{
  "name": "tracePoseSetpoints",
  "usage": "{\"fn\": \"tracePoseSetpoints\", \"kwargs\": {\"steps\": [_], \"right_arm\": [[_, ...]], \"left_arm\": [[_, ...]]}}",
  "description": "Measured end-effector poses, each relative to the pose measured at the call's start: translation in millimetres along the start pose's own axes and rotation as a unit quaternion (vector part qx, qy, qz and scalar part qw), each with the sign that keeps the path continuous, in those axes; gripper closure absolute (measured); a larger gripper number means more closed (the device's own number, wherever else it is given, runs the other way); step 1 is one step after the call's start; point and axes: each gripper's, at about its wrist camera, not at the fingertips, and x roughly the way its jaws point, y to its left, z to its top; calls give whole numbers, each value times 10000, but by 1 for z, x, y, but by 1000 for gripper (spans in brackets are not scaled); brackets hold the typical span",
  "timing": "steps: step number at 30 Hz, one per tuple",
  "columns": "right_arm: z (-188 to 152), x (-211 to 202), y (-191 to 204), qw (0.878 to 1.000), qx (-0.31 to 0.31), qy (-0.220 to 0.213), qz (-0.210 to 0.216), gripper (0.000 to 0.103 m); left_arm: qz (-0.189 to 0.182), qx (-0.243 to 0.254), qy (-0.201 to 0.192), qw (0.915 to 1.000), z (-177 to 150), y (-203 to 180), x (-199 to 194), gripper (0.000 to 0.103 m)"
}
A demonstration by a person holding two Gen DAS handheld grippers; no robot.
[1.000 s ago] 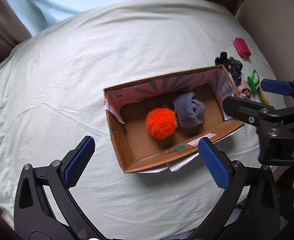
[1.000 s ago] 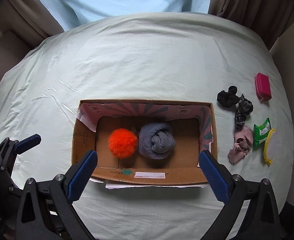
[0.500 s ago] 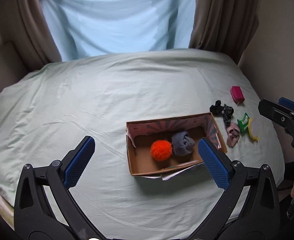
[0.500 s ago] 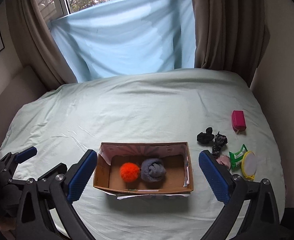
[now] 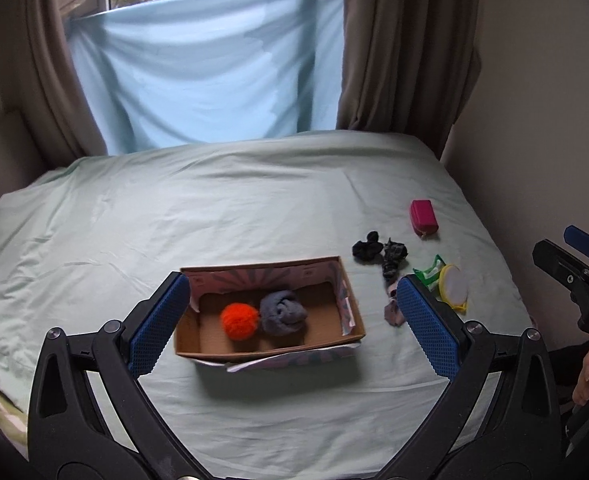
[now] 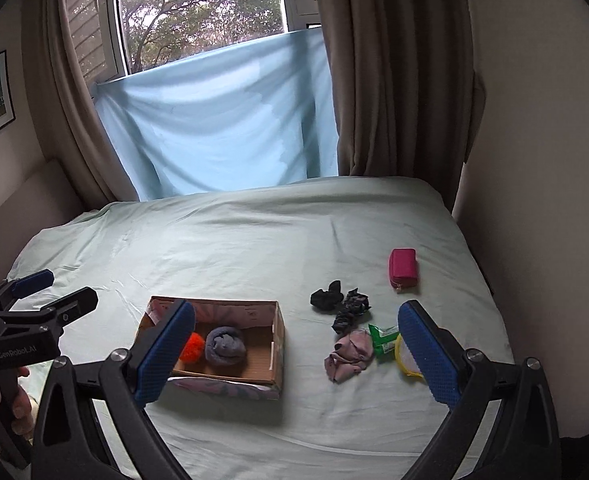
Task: Organize soft objects
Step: 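Move both tools back toward the remaining items on the bed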
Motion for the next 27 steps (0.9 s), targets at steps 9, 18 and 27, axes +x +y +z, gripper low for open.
{"fn": "tracePoseSetpoints", "kwargs": {"steps": [9, 18, 27], "right_arm": [[-18, 23, -111, 9995, -163, 268, -39, 2], [-57, 117, -191, 9962, -258, 813, 149, 2], [-112, 227, -227, 9925, -387, 1111, 339, 2]], "left_arm": [[-138, 76, 53, 9999, -7, -111, 56, 0], [-115, 237, 486, 9985, -46, -189, 170, 0], [-191, 735, 925, 9928, -99, -239, 292, 0]]}}
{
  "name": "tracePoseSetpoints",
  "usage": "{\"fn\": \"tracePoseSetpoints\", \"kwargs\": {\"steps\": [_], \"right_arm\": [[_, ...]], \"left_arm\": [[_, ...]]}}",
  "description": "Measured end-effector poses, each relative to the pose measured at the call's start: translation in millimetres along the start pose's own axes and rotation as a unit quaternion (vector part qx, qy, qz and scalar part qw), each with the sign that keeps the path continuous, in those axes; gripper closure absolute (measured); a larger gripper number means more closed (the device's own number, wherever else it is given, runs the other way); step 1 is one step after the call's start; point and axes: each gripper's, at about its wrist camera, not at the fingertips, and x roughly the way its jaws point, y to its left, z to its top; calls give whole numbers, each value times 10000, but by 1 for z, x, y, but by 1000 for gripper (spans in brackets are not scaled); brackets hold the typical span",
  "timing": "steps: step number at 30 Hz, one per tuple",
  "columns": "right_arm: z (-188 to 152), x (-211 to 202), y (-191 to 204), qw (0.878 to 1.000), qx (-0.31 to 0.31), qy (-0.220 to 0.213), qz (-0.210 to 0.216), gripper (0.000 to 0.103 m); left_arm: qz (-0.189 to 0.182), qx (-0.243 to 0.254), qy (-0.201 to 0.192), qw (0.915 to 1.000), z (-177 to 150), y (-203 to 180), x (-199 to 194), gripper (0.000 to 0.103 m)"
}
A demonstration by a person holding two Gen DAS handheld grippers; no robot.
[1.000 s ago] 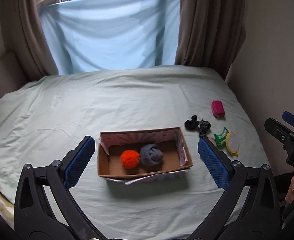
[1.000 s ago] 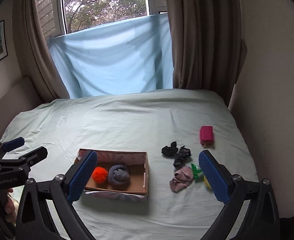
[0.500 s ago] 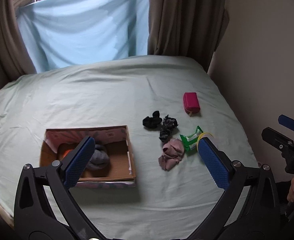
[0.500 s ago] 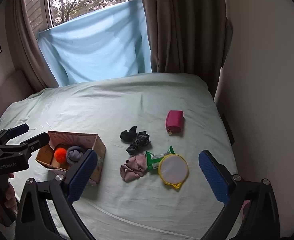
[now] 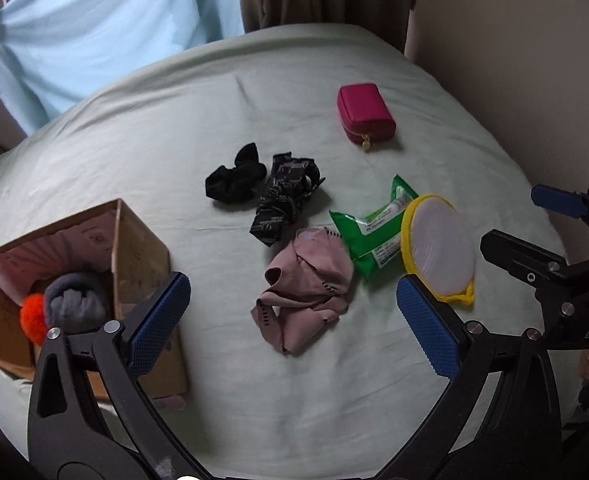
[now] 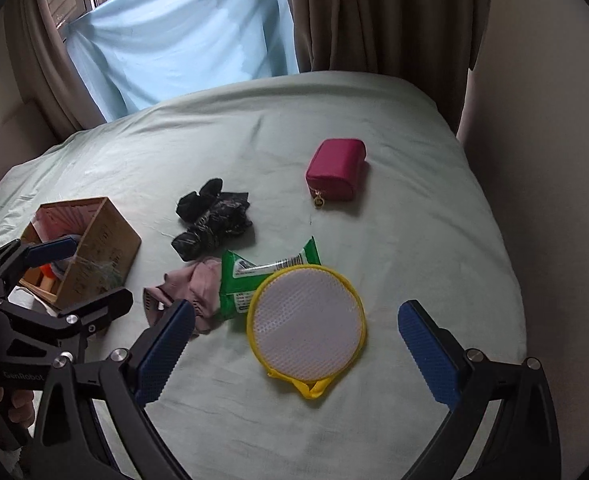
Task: Organize soft objects
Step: 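Move both tools back toward the remaining items on the bed, then grasp the pink fabric with the left tool while the right tool grasps the yellow mesh pad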
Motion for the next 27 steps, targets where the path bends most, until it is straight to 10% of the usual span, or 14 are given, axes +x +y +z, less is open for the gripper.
{"fn": "tracePoseSetpoints", "kwargs": {"steps": [14, 27], "right_arm": [[-31, 90, -18, 9987, -100, 448, 236, 9], [-37, 108, -10, 9983, -382, 449, -24, 15]], "left_arm": [[56, 336, 203, 9992, -16, -4, 108, 5], [-437, 672, 392, 9960, -19, -18, 133, 46]]}}
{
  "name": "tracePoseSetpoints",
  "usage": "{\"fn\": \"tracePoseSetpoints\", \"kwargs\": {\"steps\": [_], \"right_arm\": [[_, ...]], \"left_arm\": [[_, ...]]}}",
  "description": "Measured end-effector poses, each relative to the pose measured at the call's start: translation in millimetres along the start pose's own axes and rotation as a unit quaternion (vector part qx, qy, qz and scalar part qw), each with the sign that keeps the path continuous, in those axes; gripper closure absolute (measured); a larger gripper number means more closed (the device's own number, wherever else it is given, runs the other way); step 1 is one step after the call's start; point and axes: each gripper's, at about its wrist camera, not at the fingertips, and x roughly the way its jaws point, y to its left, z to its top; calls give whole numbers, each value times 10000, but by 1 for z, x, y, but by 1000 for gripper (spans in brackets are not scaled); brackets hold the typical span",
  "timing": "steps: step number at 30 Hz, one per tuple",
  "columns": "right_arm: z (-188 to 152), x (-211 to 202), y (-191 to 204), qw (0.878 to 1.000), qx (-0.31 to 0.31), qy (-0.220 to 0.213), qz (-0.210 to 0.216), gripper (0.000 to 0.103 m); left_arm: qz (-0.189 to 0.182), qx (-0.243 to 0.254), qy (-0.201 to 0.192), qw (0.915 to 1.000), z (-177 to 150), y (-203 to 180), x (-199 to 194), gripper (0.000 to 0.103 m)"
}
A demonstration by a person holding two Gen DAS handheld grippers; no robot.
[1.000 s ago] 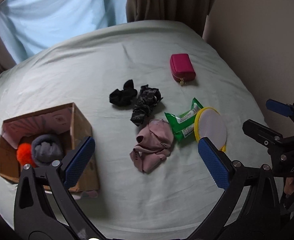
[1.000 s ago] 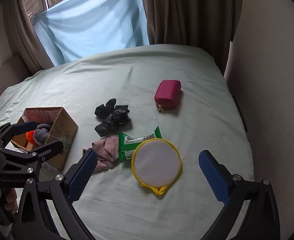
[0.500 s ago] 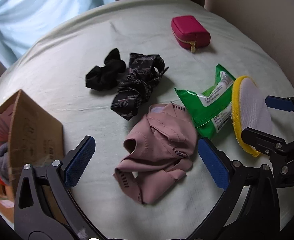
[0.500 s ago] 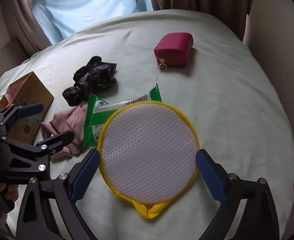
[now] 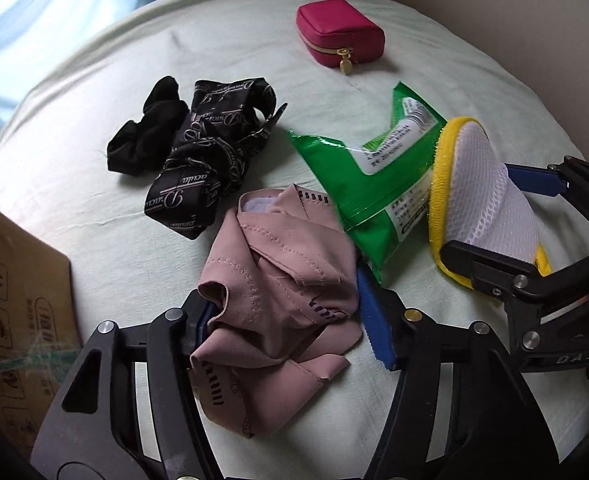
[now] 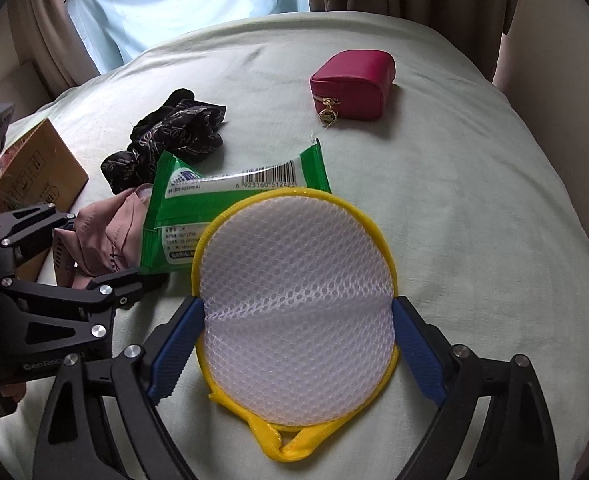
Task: Organize soft objects
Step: 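Grasp the pink fabric with the left tool while the right tool grasps the yellow mesh pad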
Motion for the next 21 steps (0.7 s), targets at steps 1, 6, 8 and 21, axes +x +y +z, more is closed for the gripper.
{"fn": "tracePoseSetpoints", "kwargs": {"steps": [1, 6, 8, 21], "right_arm": [[0, -1, 1, 10000, -15, -5, -44, 18], [0, -4, 0, 9998, 86, -3, -184, 37], [2, -6, -1, 9996, 159, 5, -214, 44], [8, -50, -1, 9979, 543, -203, -284, 59]], "left_arm": [[-3, 17, 2, 10000, 1, -1, 0, 47], [-125, -108, 26, 9999, 4, 2, -6, 54], [-124, -113, 8, 9999, 5, 2, -10, 54], [-188, -410, -183, 9988, 3, 8, -61, 55]]}}
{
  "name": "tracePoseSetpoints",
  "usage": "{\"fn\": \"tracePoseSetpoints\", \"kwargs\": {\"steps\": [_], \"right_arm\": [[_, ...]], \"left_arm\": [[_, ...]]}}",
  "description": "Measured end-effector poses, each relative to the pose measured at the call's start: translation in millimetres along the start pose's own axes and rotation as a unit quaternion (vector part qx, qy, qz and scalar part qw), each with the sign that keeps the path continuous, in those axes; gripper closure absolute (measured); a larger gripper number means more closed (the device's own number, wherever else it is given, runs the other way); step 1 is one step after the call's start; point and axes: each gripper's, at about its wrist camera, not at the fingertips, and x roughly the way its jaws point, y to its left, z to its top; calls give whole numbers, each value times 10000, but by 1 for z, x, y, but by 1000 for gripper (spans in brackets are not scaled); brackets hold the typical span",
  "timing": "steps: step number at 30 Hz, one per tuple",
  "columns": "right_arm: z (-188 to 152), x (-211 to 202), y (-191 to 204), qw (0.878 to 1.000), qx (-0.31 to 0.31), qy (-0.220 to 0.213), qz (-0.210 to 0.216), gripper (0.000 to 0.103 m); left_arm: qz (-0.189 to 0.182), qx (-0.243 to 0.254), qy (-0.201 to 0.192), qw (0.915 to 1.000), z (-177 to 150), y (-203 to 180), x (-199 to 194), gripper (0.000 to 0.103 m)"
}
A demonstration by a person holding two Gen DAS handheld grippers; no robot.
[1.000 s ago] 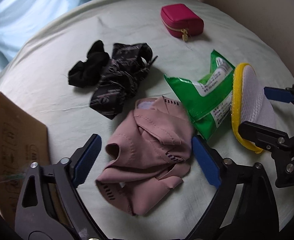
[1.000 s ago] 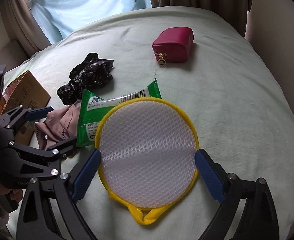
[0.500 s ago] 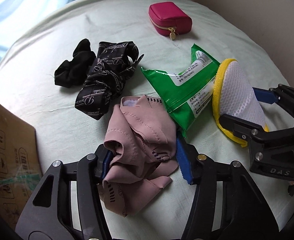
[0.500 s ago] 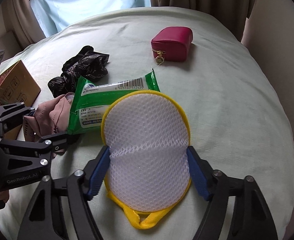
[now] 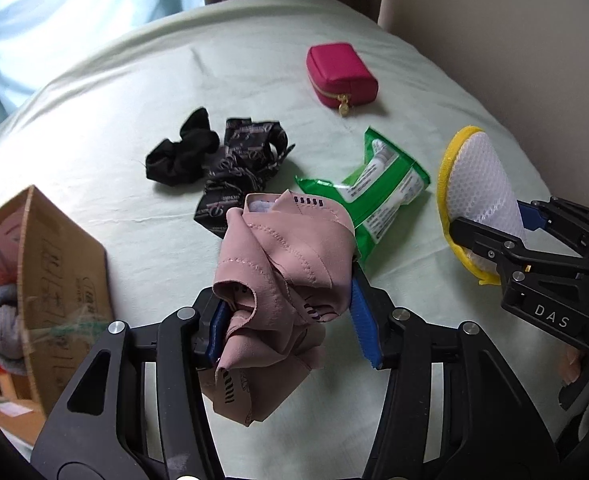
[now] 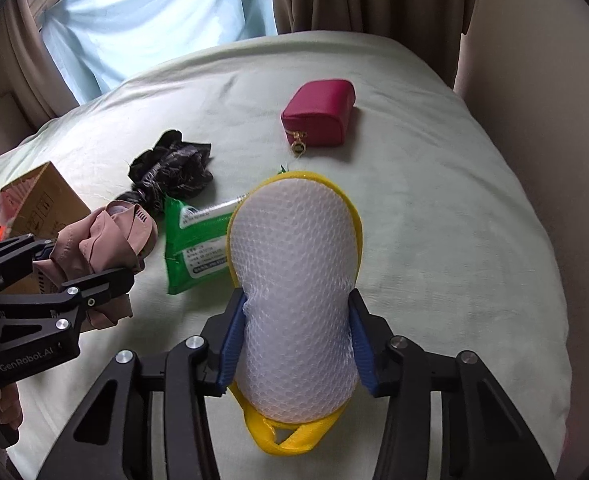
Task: Organize soft objects
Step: 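Grasp the pink fabric with the left tool while the right tool grasps the yellow mesh pad, then carry the pink fabric and yellow mesh pad over the box with both tools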
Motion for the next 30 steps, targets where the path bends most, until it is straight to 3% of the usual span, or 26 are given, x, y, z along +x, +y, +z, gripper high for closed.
{"fn": "tracePoseSetpoints", "kwargs": {"steps": [8, 15, 22, 30], "right_arm": [[20, -71, 15, 9994, 129, -313, -107, 59], [57, -153, 54, 9979, 289, -570, -112, 59], [92, -214, 122, 9963, 381, -765, 108, 59], [111, -240, 218, 9964, 319, -723, 321, 59]], "left_arm": [[-39, -114, -329, 9994, 13, 8, -80, 55], [33, -401, -662, 9970, 29, 37, -173, 55], [210, -821, -908, 9923, 33, 98, -259, 55], [484, -1130, -894, 9884, 23, 190, -305, 55]]}}
